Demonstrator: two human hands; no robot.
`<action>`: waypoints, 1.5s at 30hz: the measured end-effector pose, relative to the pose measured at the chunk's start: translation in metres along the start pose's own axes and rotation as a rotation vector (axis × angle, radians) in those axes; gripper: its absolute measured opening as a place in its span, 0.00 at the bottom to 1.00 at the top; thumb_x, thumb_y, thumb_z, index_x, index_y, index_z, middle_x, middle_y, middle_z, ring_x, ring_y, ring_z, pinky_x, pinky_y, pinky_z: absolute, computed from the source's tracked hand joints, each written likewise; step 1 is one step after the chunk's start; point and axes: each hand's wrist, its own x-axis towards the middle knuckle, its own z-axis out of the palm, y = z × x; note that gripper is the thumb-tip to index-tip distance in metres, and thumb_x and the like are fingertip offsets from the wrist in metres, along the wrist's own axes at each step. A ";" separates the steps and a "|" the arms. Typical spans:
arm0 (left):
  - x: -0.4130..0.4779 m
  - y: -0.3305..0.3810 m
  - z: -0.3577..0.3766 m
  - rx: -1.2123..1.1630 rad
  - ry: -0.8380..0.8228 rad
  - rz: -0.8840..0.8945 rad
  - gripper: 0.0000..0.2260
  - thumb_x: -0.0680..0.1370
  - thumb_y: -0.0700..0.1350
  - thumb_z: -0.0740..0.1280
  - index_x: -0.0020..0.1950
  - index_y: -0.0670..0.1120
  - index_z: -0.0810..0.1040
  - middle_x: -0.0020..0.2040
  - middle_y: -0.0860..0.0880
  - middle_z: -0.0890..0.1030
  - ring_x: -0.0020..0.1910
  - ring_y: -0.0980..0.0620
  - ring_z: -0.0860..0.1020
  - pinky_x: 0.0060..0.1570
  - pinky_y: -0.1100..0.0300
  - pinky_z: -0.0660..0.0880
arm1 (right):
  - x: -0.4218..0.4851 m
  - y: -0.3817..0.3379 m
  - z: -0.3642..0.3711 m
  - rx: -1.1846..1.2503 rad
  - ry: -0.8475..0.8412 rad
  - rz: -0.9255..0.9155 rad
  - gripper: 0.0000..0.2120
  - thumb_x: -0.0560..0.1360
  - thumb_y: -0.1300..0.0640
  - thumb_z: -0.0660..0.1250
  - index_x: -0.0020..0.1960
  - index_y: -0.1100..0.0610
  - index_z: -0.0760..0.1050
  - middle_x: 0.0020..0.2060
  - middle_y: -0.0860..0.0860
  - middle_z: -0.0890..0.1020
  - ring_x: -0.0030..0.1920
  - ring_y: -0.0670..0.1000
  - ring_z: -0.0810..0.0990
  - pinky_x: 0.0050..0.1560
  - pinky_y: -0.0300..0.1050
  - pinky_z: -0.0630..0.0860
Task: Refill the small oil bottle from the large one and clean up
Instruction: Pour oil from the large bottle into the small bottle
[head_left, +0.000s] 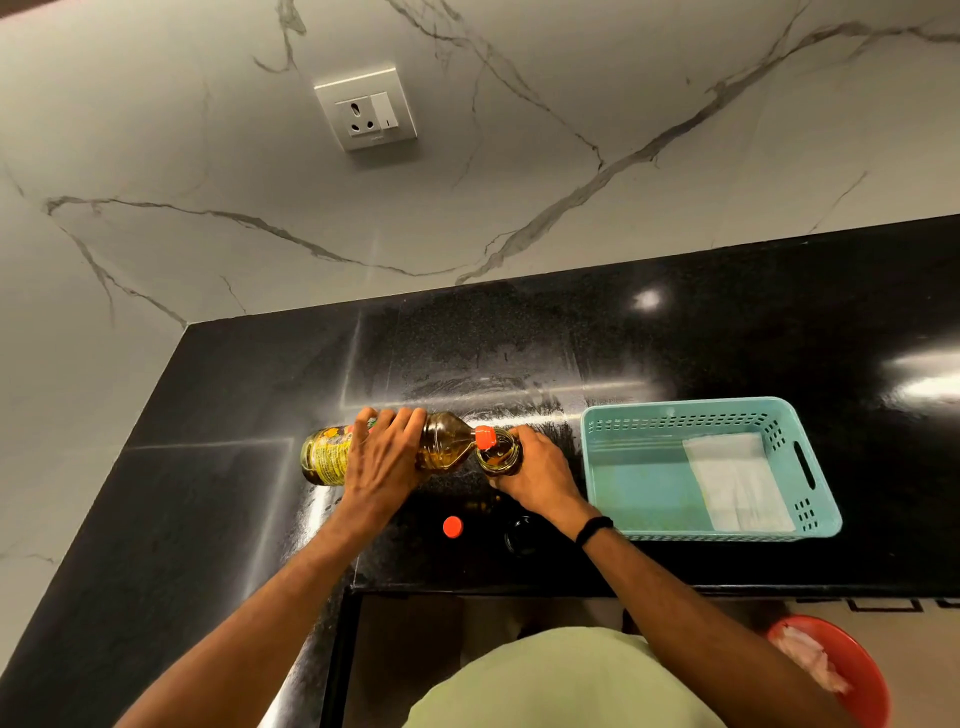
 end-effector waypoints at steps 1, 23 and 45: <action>0.000 0.000 0.000 0.006 -0.002 -0.001 0.35 0.60 0.57 0.80 0.62 0.46 0.74 0.53 0.48 0.80 0.52 0.46 0.78 0.60 0.50 0.62 | 0.000 0.000 0.000 0.000 0.002 0.000 0.33 0.64 0.51 0.80 0.64 0.53 0.70 0.58 0.52 0.77 0.58 0.52 0.76 0.54 0.39 0.71; 0.001 0.003 0.001 0.011 0.001 -0.011 0.35 0.60 0.56 0.80 0.62 0.46 0.74 0.53 0.48 0.80 0.52 0.46 0.78 0.59 0.50 0.62 | -0.001 -0.003 -0.001 0.008 0.004 0.002 0.31 0.64 0.52 0.81 0.63 0.53 0.71 0.59 0.51 0.77 0.59 0.52 0.77 0.58 0.43 0.74; 0.000 0.003 0.002 0.036 -0.026 -0.010 0.36 0.61 0.59 0.79 0.63 0.47 0.73 0.55 0.48 0.79 0.54 0.47 0.77 0.61 0.51 0.62 | -0.001 -0.002 -0.001 0.012 0.012 -0.011 0.30 0.64 0.51 0.81 0.61 0.53 0.72 0.58 0.51 0.78 0.58 0.52 0.77 0.56 0.42 0.74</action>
